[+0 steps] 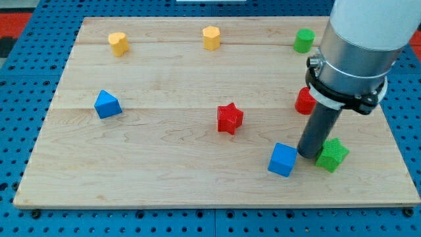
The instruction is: Push the green star towards the blue cube
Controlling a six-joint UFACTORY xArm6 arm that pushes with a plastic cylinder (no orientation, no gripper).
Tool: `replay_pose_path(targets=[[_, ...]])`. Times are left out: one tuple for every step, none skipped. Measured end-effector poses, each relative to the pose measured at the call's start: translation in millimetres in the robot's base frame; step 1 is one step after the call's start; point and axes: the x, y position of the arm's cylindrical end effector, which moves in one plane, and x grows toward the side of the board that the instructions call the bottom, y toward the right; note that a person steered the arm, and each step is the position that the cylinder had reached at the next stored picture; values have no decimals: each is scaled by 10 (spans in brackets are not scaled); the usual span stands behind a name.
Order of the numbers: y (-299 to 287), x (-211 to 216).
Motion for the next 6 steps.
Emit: replay_pose_path(targets=[[-85, -135], [61, -85], [196, -11], [284, -11], [282, -199], [306, -246]])
